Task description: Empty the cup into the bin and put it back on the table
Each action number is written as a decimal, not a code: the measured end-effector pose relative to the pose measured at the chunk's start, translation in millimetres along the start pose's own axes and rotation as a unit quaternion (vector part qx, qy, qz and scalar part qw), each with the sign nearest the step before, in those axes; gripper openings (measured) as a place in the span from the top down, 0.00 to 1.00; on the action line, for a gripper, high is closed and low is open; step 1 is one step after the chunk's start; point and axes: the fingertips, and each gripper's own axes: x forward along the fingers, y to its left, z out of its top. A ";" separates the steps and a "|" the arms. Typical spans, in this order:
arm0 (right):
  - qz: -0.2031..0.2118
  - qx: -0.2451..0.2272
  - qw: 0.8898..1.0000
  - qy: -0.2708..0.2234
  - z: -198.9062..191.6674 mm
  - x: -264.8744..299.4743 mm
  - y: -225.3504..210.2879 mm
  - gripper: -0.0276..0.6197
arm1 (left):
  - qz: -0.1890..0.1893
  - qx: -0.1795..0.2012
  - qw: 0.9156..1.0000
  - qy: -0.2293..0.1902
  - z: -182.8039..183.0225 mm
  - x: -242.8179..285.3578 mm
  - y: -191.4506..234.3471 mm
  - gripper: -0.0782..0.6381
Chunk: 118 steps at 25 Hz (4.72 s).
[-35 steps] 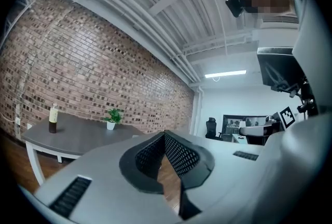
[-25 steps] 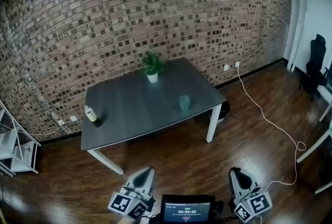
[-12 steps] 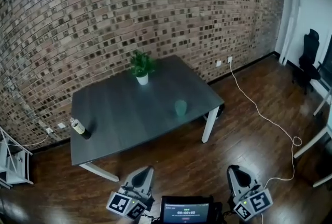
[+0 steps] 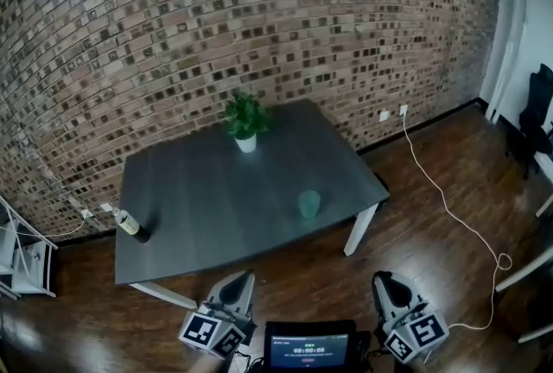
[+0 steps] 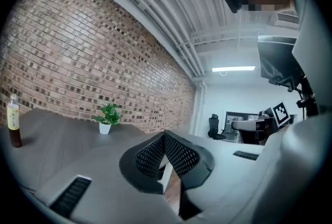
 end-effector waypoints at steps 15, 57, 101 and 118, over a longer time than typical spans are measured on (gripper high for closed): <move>0.048 -0.012 0.999 0.020 32.9 123.1 -84.1 0.95 | 0.042 0.023 0.999 0.004 22.1 115.9 54.7 0.90; 0.172 -0.091 0.956 0.220 28.2 330.1 -113.9 0.84 | -0.016 0.029 0.985 0.171 2.4 310.4 159.3 0.90; 0.300 -0.133 0.810 0.486 -218.8 341.5 -104.3 0.28 | 0.141 -0.096 0.917 0.361 -239.8 242.2 197.3 0.78; 0.308 -0.138 0.844 0.418 -244.8 358.4 -102.8 0.28 | 0.150 -0.111 0.913 0.364 -264.4 238.5 189.2 0.78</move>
